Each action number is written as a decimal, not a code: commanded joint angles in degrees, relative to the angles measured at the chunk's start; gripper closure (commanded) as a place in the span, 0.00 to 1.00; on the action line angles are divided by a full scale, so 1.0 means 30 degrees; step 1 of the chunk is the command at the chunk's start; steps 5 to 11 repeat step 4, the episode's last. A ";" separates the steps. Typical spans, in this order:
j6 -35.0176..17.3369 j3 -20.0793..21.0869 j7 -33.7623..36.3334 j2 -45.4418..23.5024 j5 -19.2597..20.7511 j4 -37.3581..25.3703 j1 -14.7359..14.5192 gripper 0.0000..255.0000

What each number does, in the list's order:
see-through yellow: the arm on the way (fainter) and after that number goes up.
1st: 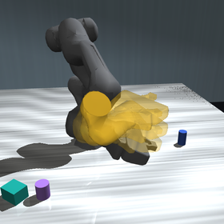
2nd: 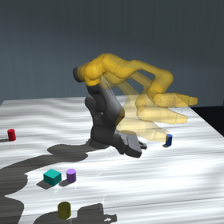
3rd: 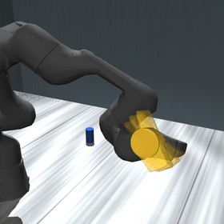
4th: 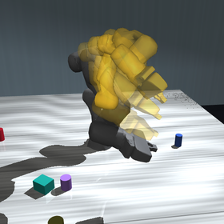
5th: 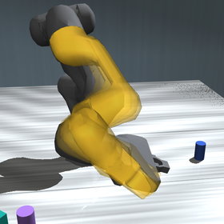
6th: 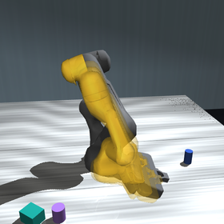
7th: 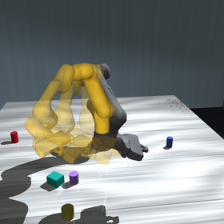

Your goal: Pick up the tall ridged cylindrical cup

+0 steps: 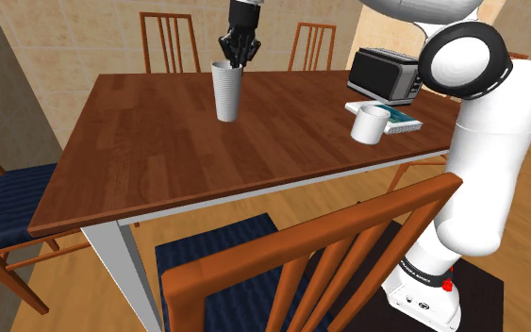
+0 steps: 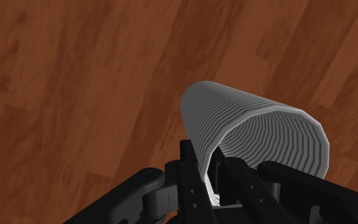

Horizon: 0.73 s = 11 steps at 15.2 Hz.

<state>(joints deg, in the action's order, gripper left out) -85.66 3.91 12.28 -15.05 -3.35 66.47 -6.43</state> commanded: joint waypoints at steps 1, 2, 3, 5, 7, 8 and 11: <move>0.0711 0.0008 0.0063 -0.0357 0.0023 -0.1064 -0.0023 1.00; 0.1087 0.0012 0.0093 -0.0567 0.0036 -0.1650 -0.0034 1.00; 0.1145 0.0012 0.0097 -0.0600 0.0038 -0.1741 -0.0036 1.00; 0.1141 0.0012 0.0097 -0.0595 0.0037 -0.1731 -0.0036 1.00; 0.1141 0.0012 0.0097 -0.0595 0.0037 -0.1731 -0.0036 1.00; 0.1141 0.0012 0.0097 -0.0595 0.0037 -0.1731 -0.0036 1.00; 0.1141 0.0012 0.0097 -0.0595 0.0037 -0.1731 -0.0036 1.00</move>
